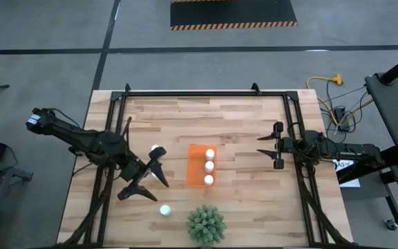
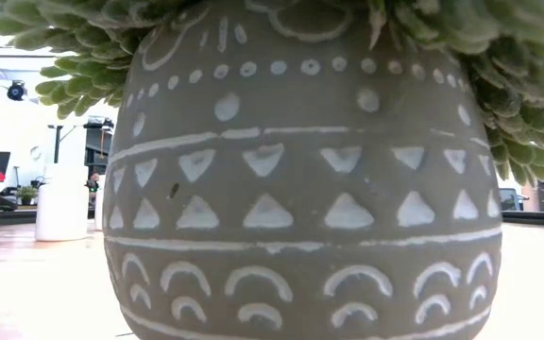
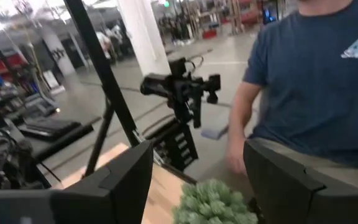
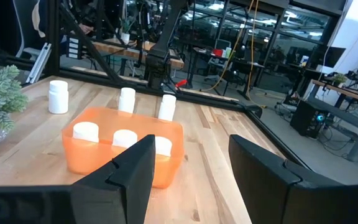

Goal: Pick and place pill bottles into a basket
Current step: Put the white pill bottle into the orange bin

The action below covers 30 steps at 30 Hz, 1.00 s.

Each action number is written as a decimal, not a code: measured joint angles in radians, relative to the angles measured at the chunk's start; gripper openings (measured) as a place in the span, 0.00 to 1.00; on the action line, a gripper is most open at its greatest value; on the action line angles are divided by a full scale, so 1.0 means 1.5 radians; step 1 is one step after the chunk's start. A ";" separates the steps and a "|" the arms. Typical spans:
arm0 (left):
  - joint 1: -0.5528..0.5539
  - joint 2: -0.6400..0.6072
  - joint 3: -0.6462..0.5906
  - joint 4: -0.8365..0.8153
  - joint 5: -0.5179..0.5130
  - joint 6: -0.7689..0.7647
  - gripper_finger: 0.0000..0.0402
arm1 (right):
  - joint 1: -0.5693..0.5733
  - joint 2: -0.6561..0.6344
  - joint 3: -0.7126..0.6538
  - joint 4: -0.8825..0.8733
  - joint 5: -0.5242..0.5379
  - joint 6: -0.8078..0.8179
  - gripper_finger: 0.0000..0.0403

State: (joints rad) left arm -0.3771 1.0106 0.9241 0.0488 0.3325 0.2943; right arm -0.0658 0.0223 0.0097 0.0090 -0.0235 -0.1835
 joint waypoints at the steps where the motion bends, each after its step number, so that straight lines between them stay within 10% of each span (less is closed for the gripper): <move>1: -0.002 0.001 0.007 -0.016 0.000 0.000 0.58 | 0.000 0.000 0.000 0.000 0.000 0.000 0.48; 30: -0.058 0.258 0.278 -0.462 -0.127 0.001 0.58 | 0.000 0.001 0.000 0.000 0.000 0.000 0.48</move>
State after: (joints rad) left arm -0.4634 1.3978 1.3416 -0.6438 0.1425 0.2955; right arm -0.0660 0.0235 0.0097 0.0091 -0.0235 -0.1835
